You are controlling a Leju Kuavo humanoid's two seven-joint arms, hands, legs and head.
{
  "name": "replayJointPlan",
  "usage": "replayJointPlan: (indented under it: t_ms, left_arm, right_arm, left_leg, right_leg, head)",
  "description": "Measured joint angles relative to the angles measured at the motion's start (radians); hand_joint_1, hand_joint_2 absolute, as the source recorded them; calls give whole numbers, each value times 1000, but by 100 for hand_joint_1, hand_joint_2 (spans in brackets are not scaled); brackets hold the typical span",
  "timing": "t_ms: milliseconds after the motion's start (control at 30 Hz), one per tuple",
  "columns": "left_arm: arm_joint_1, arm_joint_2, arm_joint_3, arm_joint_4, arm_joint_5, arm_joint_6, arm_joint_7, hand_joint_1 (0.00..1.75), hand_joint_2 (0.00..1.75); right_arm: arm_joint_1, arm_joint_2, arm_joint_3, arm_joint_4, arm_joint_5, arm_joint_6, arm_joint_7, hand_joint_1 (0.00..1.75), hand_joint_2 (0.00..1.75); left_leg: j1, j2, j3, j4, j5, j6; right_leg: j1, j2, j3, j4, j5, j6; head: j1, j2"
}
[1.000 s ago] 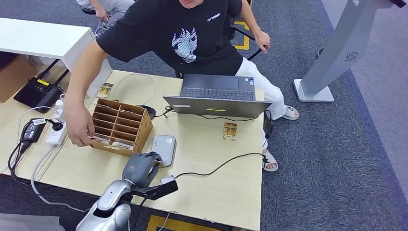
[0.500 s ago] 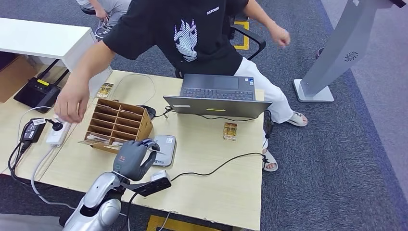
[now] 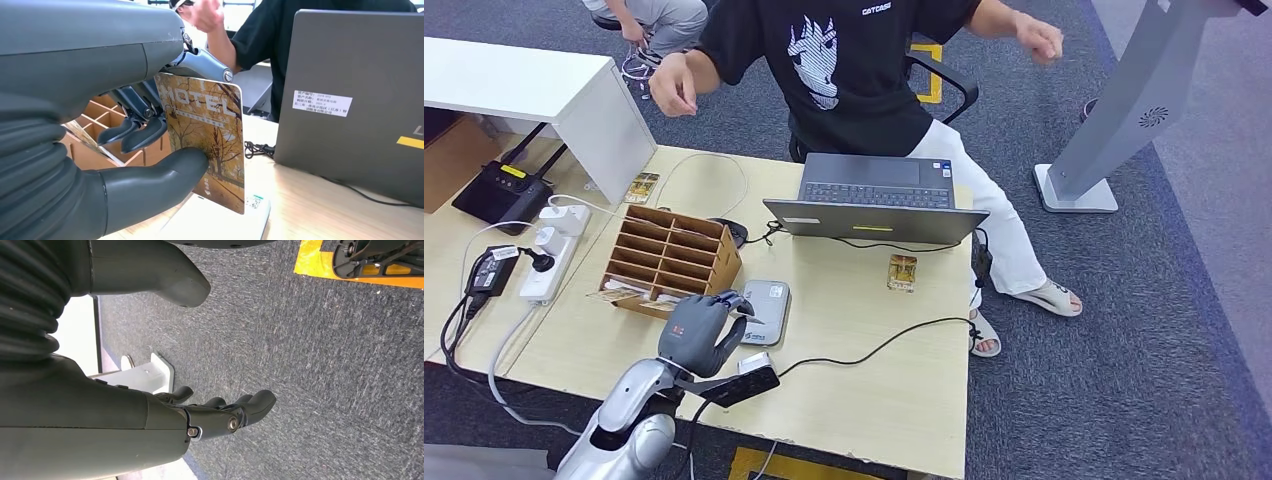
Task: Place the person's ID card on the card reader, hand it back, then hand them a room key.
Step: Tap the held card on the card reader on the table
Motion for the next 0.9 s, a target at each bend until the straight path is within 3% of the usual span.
replayJointPlan:
  t_ms: [133, 533, 900]
  left_arm:
    - [-13, -3, 1, 34, -20, 14, 17, 175, 175]
    - [-108, -47, 46, 308, -57, 119, -7, 175, 175]
    - [-146, -67, 55, 430, -89, 172, -28, 175, 175]
  right_arm:
    - [0, 0, 0, 0, 8, 2, 3, 0, 175]
    - [-3, 0, 9, 0, 34, 14, 8, 0, 175]
    - [-5, 0, 11, 0, 42, 13, 4, 0, 175]
  left_leg:
    - [0, 0, 0, 0, 0, 0]
    - [0, 0, 0, 0, 0, 0]
    - [0, 0, 0, 0, 0, 0]
  right_leg:
    - [0, 0, 0, 0, 0, 0]
    - [0, 0, 0, 0, 0, 0]
    - [0, 0, 0, 0, 0, 0]
  head:
    - [0, 0]
    - [0, 0]
    - [0, 0]
